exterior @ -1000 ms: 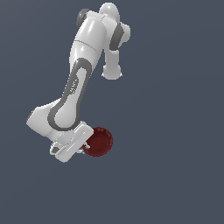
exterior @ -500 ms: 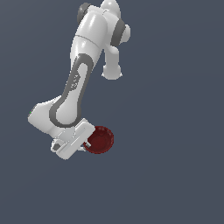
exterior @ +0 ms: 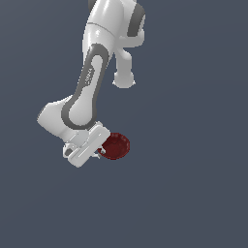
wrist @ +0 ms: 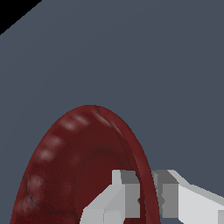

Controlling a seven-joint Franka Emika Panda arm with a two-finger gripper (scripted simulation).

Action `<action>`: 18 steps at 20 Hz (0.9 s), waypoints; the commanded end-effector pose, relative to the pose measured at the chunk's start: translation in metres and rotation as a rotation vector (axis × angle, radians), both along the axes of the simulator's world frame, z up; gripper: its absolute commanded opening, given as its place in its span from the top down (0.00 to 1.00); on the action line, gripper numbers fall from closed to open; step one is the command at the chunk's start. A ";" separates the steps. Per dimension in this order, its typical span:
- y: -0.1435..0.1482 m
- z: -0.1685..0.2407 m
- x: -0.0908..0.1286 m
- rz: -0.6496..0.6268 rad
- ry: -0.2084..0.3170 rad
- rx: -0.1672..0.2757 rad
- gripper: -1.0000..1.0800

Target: Pick up the object and move it to a goal position.

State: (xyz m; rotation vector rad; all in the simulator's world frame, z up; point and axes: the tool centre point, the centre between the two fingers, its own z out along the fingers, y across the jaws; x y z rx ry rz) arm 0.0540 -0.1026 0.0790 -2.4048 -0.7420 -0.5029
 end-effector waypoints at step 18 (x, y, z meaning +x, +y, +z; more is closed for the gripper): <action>0.057 0.077 -0.070 0.000 -0.002 -0.001 1.00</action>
